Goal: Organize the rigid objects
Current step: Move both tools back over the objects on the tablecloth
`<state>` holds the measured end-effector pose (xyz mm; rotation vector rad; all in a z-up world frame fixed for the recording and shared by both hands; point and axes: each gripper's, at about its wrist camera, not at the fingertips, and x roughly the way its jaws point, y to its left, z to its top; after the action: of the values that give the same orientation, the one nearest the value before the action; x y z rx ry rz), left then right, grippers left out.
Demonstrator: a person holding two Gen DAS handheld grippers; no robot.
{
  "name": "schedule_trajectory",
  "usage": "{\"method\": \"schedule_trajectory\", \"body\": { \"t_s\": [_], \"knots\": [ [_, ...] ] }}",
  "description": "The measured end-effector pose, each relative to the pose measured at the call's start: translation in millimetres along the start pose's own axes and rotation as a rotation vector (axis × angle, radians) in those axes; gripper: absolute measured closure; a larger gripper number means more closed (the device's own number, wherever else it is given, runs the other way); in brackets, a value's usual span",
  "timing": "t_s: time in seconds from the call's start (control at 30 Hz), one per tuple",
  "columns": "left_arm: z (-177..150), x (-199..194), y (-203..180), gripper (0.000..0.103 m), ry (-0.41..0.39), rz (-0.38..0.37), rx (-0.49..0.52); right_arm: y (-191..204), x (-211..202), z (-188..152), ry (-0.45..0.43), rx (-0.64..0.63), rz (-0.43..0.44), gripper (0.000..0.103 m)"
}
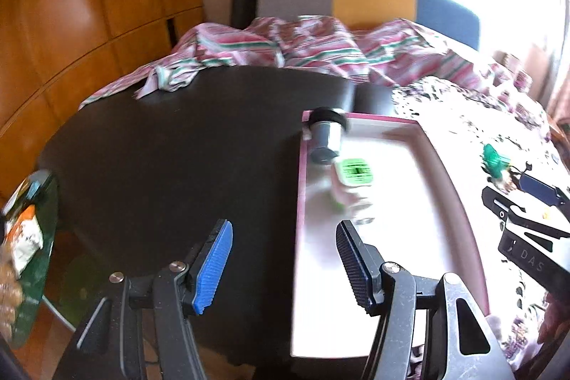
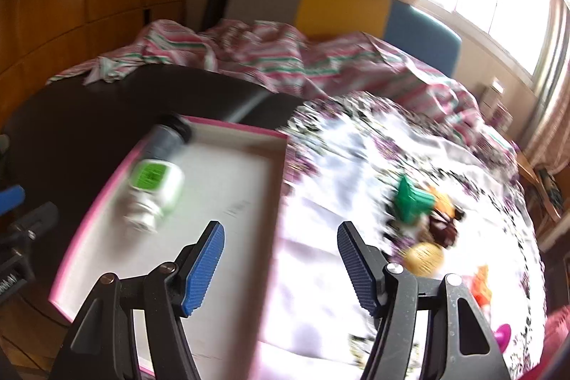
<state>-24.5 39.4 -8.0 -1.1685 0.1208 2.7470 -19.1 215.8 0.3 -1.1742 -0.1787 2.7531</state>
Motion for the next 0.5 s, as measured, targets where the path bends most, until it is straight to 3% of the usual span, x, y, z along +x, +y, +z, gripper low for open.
{"method": "schedule_trajectory", "body": {
  "t_s": [0.5],
  "knots": [
    [8,1,-71,0.042,-0.003,-0.137,0.152,-146,-1,-38,0.107,0.230,-0.122,0.036]
  ]
}}
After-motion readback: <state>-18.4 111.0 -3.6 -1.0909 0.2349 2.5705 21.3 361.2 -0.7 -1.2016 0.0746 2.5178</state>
